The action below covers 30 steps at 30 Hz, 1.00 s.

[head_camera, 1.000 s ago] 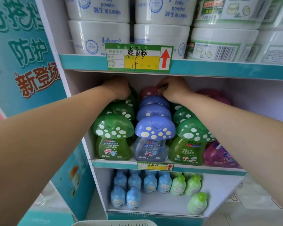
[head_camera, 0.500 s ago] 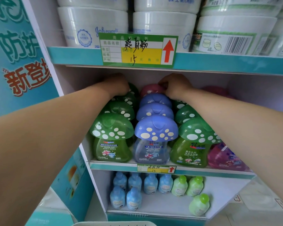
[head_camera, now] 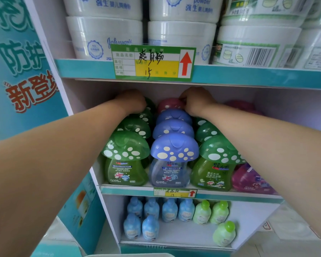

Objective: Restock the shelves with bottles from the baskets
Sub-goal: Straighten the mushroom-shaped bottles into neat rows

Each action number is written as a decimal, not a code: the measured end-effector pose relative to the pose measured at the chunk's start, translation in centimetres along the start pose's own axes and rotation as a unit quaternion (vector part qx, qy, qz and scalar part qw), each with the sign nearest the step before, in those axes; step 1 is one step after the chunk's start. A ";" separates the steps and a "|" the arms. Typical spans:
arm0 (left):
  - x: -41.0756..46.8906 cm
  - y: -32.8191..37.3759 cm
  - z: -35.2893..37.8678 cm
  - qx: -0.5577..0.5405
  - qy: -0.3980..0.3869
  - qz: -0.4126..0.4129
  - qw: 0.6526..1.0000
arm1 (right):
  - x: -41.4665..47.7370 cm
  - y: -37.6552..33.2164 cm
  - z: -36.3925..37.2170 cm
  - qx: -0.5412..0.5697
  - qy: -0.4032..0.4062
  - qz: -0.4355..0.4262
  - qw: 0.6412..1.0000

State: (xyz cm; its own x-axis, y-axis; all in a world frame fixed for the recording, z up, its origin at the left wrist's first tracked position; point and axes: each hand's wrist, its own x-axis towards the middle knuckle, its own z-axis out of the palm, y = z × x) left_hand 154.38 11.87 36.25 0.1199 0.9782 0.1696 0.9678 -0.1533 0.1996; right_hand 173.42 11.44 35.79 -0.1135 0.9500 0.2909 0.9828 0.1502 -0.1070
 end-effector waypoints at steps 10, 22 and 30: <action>-2.7 0.9 -0.7 0.026 0.030 0.031 0.999 | -5.8 0.5 -3.3 0.077 0.024 -0.005 0.997; -11.5 3.8 -2.6 -0.105 -0.020 0.191 0.976 | -14.2 0.6 -6.8 0.038 -0.109 -0.023 0.993; -12.9 3.9 -2.9 -0.089 -0.105 0.186 0.973 | -15.5 0.2 -7.6 -0.042 -0.148 -0.052 0.987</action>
State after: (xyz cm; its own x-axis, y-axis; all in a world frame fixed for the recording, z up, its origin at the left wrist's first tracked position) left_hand 155.92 -1.74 37.61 0.5153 0.8545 0.0657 0.7973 -0.5061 0.3288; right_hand 176.47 -5.33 38.48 -0.2398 0.9708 0.0035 0.9708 0.2398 -0.0091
